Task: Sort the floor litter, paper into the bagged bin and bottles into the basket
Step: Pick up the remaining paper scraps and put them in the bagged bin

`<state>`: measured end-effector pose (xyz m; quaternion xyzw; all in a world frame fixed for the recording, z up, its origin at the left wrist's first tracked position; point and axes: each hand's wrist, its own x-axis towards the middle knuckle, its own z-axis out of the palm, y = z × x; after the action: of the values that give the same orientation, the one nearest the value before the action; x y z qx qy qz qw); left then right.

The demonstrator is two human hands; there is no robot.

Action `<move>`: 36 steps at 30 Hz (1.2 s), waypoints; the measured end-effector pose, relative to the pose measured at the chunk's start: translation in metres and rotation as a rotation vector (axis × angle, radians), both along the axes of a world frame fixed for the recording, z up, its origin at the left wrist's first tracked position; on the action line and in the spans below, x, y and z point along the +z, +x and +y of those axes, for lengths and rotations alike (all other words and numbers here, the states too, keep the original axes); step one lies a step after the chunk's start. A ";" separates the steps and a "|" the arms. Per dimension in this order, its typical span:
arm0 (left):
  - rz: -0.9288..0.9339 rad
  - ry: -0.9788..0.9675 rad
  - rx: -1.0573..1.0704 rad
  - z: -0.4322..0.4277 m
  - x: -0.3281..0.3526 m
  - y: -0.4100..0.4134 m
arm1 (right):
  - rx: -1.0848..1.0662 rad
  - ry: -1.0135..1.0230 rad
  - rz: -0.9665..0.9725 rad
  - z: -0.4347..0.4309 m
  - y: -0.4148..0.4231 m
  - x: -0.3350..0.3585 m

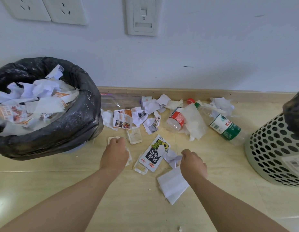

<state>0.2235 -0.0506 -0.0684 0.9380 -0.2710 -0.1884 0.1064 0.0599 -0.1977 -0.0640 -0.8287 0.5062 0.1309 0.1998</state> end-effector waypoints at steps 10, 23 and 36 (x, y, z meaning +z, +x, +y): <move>-0.023 0.057 -0.046 0.007 0.003 0.000 | 0.032 0.048 -0.083 -0.004 0.009 0.000; -0.089 0.078 -0.152 0.003 0.003 -0.004 | 0.090 0.293 -0.027 0.010 0.013 -0.019; 0.177 -0.045 -0.259 -0.025 0.003 -0.030 | -0.339 0.514 -0.452 -0.009 0.006 0.000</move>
<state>0.1939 -0.0755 -0.0651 0.8722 -0.3835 -0.2762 0.1258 0.0659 -0.2072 -0.0635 -0.6639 0.5300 0.0325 0.5266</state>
